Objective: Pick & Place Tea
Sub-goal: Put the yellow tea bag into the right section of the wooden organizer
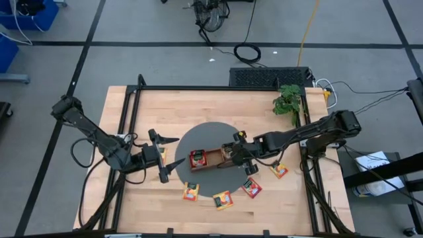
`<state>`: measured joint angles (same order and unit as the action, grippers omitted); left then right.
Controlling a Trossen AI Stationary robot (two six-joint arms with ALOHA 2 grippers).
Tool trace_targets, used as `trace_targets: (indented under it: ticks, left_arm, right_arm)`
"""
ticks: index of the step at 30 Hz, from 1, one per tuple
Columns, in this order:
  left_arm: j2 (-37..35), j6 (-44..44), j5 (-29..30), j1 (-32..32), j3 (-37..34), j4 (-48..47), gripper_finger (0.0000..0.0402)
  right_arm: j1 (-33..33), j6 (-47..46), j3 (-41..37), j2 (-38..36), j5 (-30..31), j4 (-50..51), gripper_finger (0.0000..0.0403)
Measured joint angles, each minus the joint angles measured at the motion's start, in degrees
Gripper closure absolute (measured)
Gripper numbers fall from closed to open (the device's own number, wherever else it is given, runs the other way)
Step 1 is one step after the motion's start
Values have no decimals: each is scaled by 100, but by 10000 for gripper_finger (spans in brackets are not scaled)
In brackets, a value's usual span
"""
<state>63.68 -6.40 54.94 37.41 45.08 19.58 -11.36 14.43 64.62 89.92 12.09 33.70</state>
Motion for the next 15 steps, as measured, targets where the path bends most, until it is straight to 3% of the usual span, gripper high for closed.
trace_targets:
  ticks: [8,15]
  left_arm:
    - [0,54,0,0,0,-7,54]
    - [0,75,0,0,0,-7,53]
  right_arm:
    - [-1,-345,0,-5,28,2,333]
    - [1,-330,-2,-54,599,-8,263]
